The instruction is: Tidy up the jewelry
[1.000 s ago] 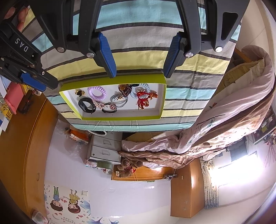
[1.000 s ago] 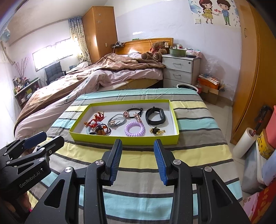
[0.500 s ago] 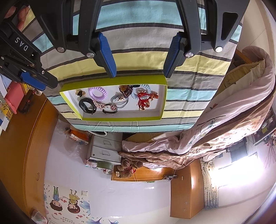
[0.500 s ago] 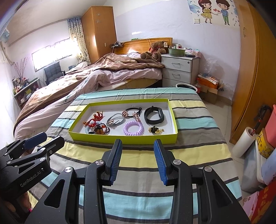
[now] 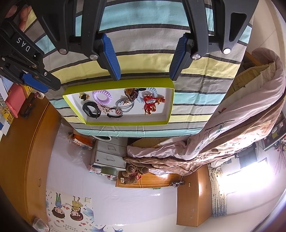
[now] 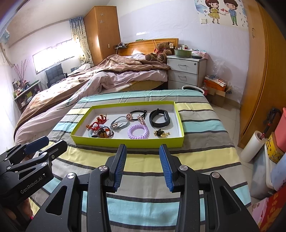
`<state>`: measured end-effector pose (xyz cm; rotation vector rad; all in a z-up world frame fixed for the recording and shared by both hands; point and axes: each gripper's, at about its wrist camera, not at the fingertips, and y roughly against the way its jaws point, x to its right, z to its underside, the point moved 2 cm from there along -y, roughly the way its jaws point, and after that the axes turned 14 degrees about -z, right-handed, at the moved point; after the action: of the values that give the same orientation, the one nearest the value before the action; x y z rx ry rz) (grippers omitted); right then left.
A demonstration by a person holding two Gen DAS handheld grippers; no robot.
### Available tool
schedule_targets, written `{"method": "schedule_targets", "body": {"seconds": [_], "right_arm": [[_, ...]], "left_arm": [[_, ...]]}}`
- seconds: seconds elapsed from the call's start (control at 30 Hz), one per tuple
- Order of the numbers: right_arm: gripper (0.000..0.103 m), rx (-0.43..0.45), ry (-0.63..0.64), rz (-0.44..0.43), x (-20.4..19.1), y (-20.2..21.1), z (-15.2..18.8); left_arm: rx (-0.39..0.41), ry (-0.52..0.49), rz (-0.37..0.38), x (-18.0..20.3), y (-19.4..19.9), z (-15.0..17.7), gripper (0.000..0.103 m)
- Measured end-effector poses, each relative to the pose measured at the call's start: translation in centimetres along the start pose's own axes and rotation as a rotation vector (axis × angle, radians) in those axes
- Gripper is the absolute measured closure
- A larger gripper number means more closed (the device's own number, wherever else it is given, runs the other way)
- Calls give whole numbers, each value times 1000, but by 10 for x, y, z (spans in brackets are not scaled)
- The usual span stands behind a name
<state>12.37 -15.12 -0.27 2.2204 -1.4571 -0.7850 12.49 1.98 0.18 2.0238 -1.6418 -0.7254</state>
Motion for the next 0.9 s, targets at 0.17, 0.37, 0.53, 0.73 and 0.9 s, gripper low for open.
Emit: {"method": "schedule_targets", "body": {"seconds": [0.17,0.37,0.53,0.73,0.9], "right_arm": [[64,1,-5,2,1,0,0],[64,1,-6,2,1,1,0],[64,0,-7,2,1,1,0],[64,0,-7,4,1,1,0],[64,-2,-8,5,0,1,1]], "left_arm": [[-1,1,-4,0,0,1,47],[-5,-1,-2,0,-1,2,47],[-4,-1,-1,1,-1,2,47],[-6,0,0,1,-1,2,47],[-7,-1,3,3,-2,2,47]]}}
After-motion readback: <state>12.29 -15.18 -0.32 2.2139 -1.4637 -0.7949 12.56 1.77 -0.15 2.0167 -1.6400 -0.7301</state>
